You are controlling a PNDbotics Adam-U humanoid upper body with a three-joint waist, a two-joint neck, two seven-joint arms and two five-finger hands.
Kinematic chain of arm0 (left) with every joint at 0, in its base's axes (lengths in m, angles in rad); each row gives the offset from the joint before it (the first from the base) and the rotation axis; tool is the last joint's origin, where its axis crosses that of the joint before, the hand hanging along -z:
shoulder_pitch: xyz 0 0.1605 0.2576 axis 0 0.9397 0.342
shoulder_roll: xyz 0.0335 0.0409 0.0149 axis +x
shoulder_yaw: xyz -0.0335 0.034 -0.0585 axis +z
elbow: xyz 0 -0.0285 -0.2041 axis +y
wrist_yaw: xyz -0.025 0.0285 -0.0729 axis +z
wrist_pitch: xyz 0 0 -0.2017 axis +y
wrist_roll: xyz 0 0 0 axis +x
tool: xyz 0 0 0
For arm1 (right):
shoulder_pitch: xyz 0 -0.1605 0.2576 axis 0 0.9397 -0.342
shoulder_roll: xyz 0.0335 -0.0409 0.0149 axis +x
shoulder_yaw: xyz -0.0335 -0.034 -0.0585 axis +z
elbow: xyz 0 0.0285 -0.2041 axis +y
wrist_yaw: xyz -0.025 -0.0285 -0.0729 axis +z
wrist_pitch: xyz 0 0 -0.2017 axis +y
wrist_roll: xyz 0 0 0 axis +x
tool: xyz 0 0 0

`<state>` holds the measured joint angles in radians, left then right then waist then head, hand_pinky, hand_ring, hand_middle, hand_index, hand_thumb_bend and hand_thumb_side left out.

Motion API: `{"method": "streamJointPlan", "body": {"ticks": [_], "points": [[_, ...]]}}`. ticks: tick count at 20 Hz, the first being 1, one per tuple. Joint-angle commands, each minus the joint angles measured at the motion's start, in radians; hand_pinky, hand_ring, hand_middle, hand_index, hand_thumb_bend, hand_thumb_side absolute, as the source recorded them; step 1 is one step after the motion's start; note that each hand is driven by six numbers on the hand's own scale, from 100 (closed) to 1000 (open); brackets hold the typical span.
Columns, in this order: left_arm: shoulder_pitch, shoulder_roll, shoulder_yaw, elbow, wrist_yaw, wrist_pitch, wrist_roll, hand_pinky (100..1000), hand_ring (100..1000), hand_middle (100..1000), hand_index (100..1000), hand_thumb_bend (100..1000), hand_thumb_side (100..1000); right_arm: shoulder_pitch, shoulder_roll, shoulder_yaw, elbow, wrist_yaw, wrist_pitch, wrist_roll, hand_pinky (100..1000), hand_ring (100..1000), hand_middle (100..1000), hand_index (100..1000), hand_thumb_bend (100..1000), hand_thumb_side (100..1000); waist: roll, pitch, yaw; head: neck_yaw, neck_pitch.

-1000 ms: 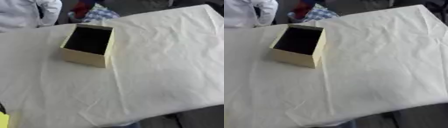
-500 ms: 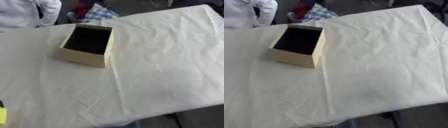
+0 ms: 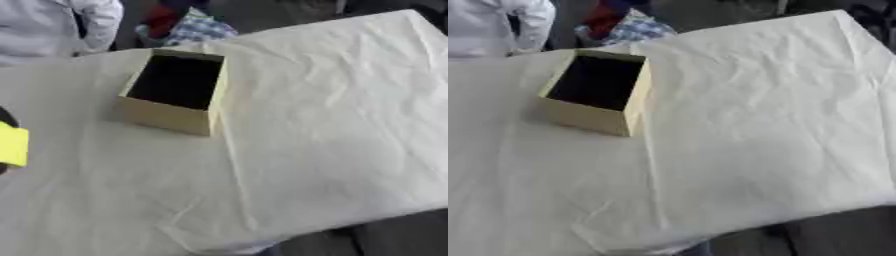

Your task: Pick up objects on the table and place them in the box.

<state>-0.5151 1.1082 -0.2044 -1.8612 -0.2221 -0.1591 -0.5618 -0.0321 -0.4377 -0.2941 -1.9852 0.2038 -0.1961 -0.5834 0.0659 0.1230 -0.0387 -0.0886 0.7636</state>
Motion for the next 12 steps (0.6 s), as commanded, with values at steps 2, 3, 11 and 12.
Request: {"method": "streamJointPlan", "body": {"ticks": [2, 3, 11, 12], "points": [[-0.169, -0.053, -0.039, 0.072, 0.042, -0.022, -0.074, 499, 568, 494, 578, 100, 217, -0.012, -0.029, 0.003, -0.015, -0.01, 0.0, 0.01, 597, 661, 539, 700, 100, 893, -0.007, -0.007, -0.005, 0.028, 0.006], [-0.214, -0.078, -0.051, 0.095, 0.042, -0.03, -0.09, 500, 570, 496, 581, 100, 219, -0.013, -0.027, 0.003, -0.015, -0.011, -0.001, 0.011, 597, 660, 539, 700, 100, 893, -0.008, -0.006, -0.007, 0.033, 0.006], [-0.479, -0.29, -0.106, 0.307, 0.015, -0.095, -0.154, 490, 564, 492, 578, 100, 239, -0.03, -0.014, 0.007, -0.015, -0.021, -0.004, 0.018, 596, 659, 536, 699, 100, 897, -0.02, 0.021, -0.024, 0.078, -0.011], [-0.501, -0.312, -0.109, 0.334, 0.004, -0.104, -0.158, 492, 565, 493, 579, 100, 235, -0.034, -0.013, 0.008, -0.015, -0.023, -0.004, 0.019, 596, 659, 536, 699, 100, 897, -0.022, 0.025, -0.027, 0.082, -0.017]]}}
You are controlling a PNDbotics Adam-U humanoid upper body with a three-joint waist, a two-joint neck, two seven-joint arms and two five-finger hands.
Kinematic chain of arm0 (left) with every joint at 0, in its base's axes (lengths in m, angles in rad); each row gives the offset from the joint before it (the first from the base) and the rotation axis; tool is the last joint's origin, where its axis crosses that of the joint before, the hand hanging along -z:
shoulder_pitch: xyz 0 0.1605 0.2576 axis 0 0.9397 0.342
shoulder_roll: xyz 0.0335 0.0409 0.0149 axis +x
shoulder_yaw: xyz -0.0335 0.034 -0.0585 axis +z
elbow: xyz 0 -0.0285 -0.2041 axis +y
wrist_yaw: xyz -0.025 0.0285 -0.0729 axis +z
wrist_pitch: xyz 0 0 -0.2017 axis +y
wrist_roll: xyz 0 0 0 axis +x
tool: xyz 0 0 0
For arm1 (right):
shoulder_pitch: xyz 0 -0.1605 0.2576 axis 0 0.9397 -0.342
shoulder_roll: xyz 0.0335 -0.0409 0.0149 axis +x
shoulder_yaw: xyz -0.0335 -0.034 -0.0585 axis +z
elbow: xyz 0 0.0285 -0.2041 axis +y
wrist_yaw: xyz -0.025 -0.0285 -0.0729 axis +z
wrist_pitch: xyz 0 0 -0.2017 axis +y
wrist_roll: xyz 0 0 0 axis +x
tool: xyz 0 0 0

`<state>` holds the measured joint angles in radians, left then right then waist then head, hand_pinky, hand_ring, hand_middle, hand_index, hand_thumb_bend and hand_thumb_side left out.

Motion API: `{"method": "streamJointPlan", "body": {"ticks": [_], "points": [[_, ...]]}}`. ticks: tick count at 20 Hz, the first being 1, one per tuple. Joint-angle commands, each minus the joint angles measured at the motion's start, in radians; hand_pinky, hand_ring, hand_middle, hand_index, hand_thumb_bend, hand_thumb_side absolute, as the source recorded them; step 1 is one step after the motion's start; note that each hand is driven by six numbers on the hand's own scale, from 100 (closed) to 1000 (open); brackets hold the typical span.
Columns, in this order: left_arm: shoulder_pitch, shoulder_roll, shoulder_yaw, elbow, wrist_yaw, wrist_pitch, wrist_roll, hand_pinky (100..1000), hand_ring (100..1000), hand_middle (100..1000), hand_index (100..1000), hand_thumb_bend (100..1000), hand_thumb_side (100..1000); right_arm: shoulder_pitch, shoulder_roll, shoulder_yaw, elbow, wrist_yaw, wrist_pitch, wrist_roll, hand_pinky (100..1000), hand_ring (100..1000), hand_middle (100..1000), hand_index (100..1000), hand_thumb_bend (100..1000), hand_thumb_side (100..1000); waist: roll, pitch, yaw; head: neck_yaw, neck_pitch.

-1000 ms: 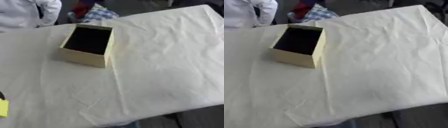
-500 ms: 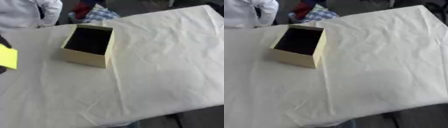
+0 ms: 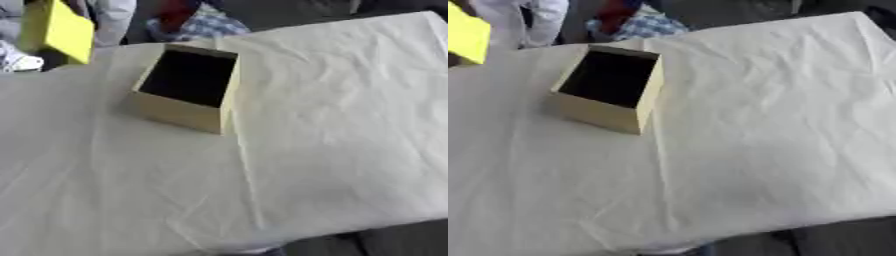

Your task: Pick up objects on the table and place them in the box.

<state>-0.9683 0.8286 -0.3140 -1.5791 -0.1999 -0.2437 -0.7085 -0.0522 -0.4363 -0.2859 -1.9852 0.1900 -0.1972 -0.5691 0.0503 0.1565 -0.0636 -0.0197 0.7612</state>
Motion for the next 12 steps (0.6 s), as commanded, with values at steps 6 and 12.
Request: {"method": "streamJointPlan", "body": {"ticks": [6, 12], "points": [[-0.148, -0.151, -0.003, 0.202, -0.114, -0.091, -0.003, 504, 573, 501, 590, 100, 229, -0.045, -0.002, 0.007, -0.015, -0.021, -0.008, 0.014, 594, 658, 534, 699, 100, 897, -0.013, 0.028, -0.027, 0.041, -0.061], [-0.209, -0.228, 0.009, 0.299, -0.214, -0.161, 0.042, 515, 579, 507, 597, 100, 207, -0.079, 0.011, 0.017, -0.015, -0.035, -0.012, 0.027, 592, 656, 531, 698, 100, 906, -0.01, 0.065, -0.075, 0.073, -0.108]]}}
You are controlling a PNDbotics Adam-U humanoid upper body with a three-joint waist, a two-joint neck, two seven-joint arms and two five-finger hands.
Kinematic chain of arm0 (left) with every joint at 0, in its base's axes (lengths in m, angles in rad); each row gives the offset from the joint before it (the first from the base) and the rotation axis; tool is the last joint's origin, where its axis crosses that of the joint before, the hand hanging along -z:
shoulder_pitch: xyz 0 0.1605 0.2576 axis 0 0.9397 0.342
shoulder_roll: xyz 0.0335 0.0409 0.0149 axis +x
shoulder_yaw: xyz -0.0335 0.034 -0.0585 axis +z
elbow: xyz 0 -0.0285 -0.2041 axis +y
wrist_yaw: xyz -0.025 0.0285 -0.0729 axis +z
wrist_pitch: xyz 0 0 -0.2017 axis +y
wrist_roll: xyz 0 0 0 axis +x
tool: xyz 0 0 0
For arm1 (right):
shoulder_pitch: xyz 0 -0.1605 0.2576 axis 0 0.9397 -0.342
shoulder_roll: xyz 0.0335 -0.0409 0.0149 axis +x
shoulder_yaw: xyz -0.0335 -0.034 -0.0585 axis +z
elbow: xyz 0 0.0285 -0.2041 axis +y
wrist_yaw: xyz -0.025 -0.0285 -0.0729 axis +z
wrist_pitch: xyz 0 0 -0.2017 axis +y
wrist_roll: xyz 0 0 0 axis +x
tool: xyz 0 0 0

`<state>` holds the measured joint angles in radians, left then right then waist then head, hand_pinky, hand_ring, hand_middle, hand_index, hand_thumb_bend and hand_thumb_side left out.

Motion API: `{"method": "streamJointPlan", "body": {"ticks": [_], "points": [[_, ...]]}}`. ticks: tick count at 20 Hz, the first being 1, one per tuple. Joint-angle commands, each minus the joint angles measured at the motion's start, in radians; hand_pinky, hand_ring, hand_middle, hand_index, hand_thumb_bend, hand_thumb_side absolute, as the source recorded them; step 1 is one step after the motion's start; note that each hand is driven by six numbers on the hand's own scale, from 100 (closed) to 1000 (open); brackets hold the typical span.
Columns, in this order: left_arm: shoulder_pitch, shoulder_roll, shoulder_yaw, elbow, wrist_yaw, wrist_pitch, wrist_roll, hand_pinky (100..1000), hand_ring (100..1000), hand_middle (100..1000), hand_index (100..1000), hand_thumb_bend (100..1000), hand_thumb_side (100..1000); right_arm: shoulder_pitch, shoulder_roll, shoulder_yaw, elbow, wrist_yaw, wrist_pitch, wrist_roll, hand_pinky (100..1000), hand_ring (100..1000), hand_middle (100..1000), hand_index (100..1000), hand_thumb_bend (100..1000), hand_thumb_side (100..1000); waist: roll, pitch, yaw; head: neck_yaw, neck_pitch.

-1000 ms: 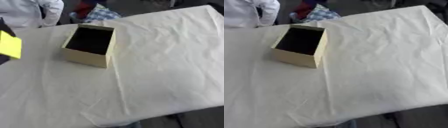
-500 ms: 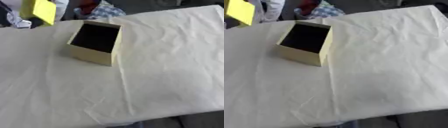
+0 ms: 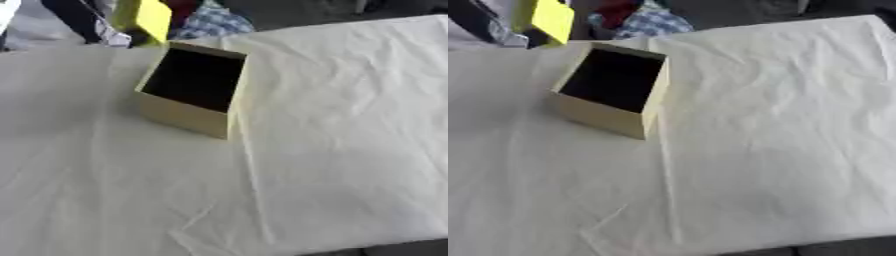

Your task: Pick up objects on the table and place them in the box.

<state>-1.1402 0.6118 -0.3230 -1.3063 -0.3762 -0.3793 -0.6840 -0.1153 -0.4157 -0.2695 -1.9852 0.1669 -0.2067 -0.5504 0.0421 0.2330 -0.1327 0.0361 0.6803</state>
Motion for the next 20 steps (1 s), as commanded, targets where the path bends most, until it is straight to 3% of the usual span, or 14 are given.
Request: {"method": "streamJointPlan", "body": {"ticks": [1, 5, 20], "points": [[-0.045, -0.023, 0.022, 0.043, -0.059, -0.034, 0.026, 517, 581, 508, 598, 100, 203, -0.025, -0.008, 0.004, -0.015, -0.015, -0.004, 0.012, 592, 656, 531, 697, 100, 907, 0.0, -0.006, -0.017, 0.026, -0.037], [-0.053, -0.051, 0.033, 0.104, -0.143, -0.071, 0.051, 530, 590, 516, 604, 100, 198, -0.045, -0.001, 0.012, -0.015, -0.026, -0.007, 0.024, 590, 654, 529, 697, 100, 912, 0.008, 0.013, -0.047, 0.038, -0.057], [-0.014, -0.098, 0.03, 0.225, -0.347, -0.16, 0.113, 585, 626, 549, 625, 100, 200, -0.059, 0.007, 0.01, -0.015, -0.031, -0.008, 0.024, 590, 655, 529, 696, 100, 914, 0.017, 0.035, -0.066, 0.036, -0.046]]}}
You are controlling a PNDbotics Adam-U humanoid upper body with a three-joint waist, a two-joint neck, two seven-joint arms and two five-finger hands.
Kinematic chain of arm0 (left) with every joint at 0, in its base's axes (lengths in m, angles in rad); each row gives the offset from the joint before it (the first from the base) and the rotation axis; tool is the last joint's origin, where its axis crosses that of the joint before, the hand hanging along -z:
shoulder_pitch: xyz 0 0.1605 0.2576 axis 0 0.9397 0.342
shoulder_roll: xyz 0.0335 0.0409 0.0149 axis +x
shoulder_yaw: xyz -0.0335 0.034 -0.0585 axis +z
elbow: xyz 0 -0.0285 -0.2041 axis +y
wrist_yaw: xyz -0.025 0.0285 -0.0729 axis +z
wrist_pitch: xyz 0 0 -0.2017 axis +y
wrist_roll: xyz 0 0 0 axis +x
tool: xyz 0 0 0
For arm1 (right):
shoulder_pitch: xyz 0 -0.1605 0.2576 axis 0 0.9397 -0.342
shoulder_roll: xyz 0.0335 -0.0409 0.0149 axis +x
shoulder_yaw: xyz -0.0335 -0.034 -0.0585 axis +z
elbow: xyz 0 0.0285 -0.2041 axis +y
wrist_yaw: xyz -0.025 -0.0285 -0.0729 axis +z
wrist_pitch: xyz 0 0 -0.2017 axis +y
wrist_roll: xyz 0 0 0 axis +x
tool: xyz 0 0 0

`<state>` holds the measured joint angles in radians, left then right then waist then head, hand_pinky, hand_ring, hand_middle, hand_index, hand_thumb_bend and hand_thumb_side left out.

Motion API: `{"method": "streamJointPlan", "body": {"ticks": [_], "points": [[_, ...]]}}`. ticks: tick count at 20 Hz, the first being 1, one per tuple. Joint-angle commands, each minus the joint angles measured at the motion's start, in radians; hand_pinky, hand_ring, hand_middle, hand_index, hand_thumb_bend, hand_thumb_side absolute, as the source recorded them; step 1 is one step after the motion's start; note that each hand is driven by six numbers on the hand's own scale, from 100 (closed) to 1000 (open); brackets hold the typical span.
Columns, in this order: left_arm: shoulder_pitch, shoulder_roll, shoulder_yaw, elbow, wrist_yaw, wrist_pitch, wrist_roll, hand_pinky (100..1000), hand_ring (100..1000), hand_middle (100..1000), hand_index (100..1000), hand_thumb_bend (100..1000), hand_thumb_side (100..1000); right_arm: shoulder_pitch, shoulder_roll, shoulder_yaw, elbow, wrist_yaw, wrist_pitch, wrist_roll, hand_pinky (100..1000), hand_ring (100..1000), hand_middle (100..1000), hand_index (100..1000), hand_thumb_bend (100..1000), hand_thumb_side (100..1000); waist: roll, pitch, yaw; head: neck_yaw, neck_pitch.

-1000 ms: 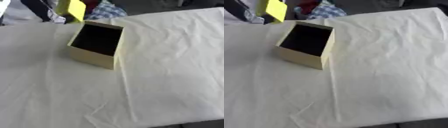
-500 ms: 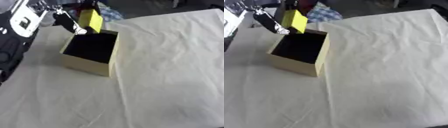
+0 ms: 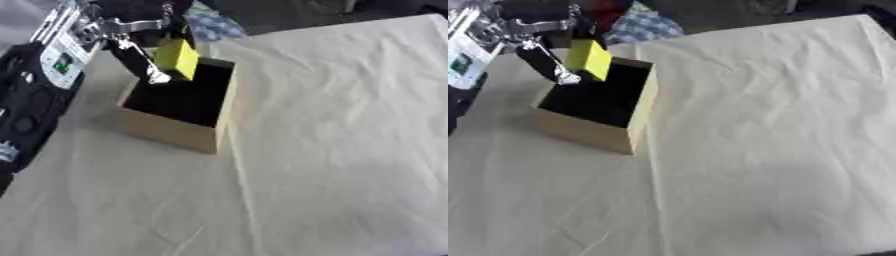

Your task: Pick up objects on the table and place them in the box.

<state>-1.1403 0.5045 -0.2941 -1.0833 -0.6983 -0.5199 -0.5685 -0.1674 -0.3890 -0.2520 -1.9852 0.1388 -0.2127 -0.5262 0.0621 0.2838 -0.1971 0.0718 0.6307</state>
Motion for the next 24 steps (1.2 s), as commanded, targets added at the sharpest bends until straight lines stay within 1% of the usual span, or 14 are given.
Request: {"method": "streamJointPlan", "body": {"ticks": [1, 4, 6, 10, 11, 13, 16, 19, 20, 22, 23, 24], "points": [[-0.011, 0.006, -0.001, 0.006, -0.032, -0.024, -0.001, 592, 634, 555, 628, 100, 201, -0.006, -0.021, -0.008, -0.015, -0.003, -0.002, -0.001, 590, 655, 529, 696, 100, 913, -0.003, -0.016, -0.002, 0.0, 0.004], [-0.003, -0.002, -0.008, 0.02, -0.054, -0.038, 0.002, 627, 677, 591, 648, 100, 206, -0.007, -0.024, -0.009, -0.015, -0.001, -0.003, -0.002, 590, 655, 529, 697, 100, 912, -0.002, -0.015, -0.003, -0.002, 0.006], [0.002, -0.005, -0.011, 0.028, -0.077, -0.05, 0.009, 642, 700, 615, 674, 122, 208, -0.008, -0.026, -0.009, -0.015, -0.001, -0.003, -0.003, 590, 655, 529, 697, 100, 912, -0.002, -0.015, -0.004, -0.003, 0.008], [0.006, -0.009, -0.016, 0.034, -0.136, -0.076, 0.035, 691, 763, 701, 754, 279, 232, -0.009, -0.025, -0.009, -0.015, -0.002, -0.003, -0.003, 590, 655, 529, 696, 100, 913, -0.001, -0.015, -0.004, -0.006, 0.009], [0.007, -0.009, -0.017, 0.034, -0.155, -0.081, 0.041, 721, 795, 746, 796, 338, 253, -0.009, -0.024, -0.009, -0.015, -0.002, -0.003, -0.003, 590, 655, 529, 696, 100, 913, -0.001, -0.015, -0.004, -0.007, 0.011], [0.008, -0.009, -0.018, 0.035, -0.193, -0.089, 0.053, 740, 817, 777, 826, 369, 268, -0.008, -0.024, -0.01, -0.015, -0.002, -0.003, -0.004, 590, 655, 529, 696, 100, 912, -0.001, -0.016, -0.004, -0.007, 0.013], [0.01, -0.011, -0.014, 0.035, -0.219, -0.1, 0.07, 740, 817, 778, 829, 332, 264, -0.006, -0.023, -0.01, -0.015, -0.002, -0.002, -0.004, 590, 655, 528, 696, 100, 914, -0.001, -0.017, -0.002, -0.009, 0.017], [0.009, -0.01, -0.006, 0.031, -0.208, -0.1, 0.076, 751, 831, 809, 857, 299, 340, -0.005, -0.022, -0.009, -0.015, -0.003, 0.0, -0.003, 590, 655, 528, 696, 100, 913, -0.002, -0.02, 0.001, -0.01, 0.02], [0.009, -0.009, -0.004, 0.028, -0.201, -0.099, 0.076, 752, 835, 817, 863, 306, 327, -0.004, -0.022, -0.009, -0.015, -0.003, 0.0, -0.003, 590, 655, 528, 696, 100, 913, -0.002, -0.021, 0.002, -0.011, 0.021], [0.009, -0.005, -0.002, 0.02, -0.191, -0.094, 0.074, 761, 843, 827, 872, 320, 338, -0.002, -0.022, -0.01, -0.015, -0.002, 0.001, -0.003, 590, 655, 528, 696, 100, 913, -0.003, -0.024, 0.003, -0.011, 0.022], [0.009, -0.003, -0.002, 0.015, -0.187, -0.091, 0.072, 762, 844, 826, 872, 313, 340, -0.001, -0.022, -0.01, -0.015, -0.002, 0.002, -0.003, 589, 655, 528, 696, 100, 913, -0.003, -0.025, 0.005, -0.011, 0.023], [0.009, -0.001, -0.001, 0.01, -0.181, -0.089, 0.07, 758, 841, 818, 865, 298, 323, 0.0, -0.022, -0.01, -0.015, -0.002, 0.002, -0.002, 590, 656, 528, 696, 100, 913, -0.003, -0.027, 0.006, -0.012, 0.024]]}}
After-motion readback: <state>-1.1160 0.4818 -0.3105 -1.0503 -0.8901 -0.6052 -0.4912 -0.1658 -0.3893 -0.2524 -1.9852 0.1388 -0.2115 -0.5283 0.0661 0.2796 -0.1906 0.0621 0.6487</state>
